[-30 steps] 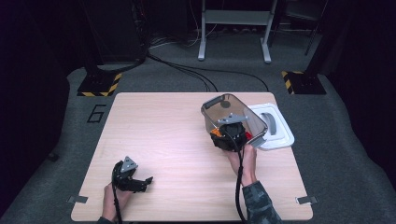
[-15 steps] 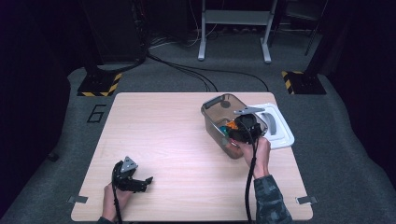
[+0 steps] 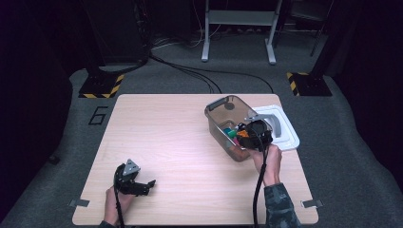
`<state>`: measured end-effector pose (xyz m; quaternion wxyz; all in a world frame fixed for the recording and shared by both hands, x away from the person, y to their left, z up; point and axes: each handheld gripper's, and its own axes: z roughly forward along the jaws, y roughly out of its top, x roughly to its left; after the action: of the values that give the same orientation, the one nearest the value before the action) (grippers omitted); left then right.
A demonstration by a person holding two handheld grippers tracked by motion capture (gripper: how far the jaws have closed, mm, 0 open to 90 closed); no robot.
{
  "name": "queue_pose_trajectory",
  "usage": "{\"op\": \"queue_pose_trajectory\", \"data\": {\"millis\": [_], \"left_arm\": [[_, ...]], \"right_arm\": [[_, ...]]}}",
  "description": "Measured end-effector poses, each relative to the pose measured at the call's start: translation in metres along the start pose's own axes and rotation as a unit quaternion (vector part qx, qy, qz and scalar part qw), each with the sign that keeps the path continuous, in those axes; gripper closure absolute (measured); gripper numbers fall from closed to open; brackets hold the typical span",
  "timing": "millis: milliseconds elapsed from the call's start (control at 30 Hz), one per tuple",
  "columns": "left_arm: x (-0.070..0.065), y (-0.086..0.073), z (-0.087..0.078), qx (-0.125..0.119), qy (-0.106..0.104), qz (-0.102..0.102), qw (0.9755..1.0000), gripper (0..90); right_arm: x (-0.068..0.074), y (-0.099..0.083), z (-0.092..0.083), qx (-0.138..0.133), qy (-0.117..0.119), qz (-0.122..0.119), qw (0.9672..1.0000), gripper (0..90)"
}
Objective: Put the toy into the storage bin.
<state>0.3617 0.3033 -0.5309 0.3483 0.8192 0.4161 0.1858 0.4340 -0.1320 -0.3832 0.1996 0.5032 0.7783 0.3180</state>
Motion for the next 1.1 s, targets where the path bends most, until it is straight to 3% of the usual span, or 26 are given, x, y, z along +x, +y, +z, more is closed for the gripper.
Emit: {"op": "queue_pose_trajectory", "data": {"millis": [200,333,367,600,633,867,1100], "left_arm": [[0.000,0.000,0.000,0.000,0.000,0.000,1.0000,4.3],[0.000,0.000,0.000,0.000,0.001,0.002,1.0000,4.3],[0.000,0.000,0.000,0.000,0.000,0.000,1.0000,4.3],[0.000,0.000,0.000,0.000,0.001,0.000,1.0000,4.3],[0.000,0.000,0.000,0.000,0.000,0.001,1.0000,4.3],[0.000,0.000,0.000,0.000,0.001,0.001,1.0000,4.3],[0.000,0.000,0.000,0.001,0.001,0.001,1.0000,4.3]], "right_arm": [[-0.004,-0.008,0.000,0.013,0.001,0.006,0.9999,57.4],[-0.004,-0.009,0.000,0.016,0.002,0.010,0.9998,50.9],[-0.005,-0.011,-0.002,0.008,0.003,0.014,0.9999,43.7],[-0.006,-0.018,-0.014,-0.018,0.004,0.016,0.9997,27.3],[-0.007,-0.022,-0.020,-0.030,0.003,0.014,0.9995,21.4],[-0.008,-0.044,-0.042,-0.057,-0.005,-0.009,0.9983,14.2],[-0.023,-0.078,-0.047,-0.053,-0.019,0.005,0.9984,9.4]]}}
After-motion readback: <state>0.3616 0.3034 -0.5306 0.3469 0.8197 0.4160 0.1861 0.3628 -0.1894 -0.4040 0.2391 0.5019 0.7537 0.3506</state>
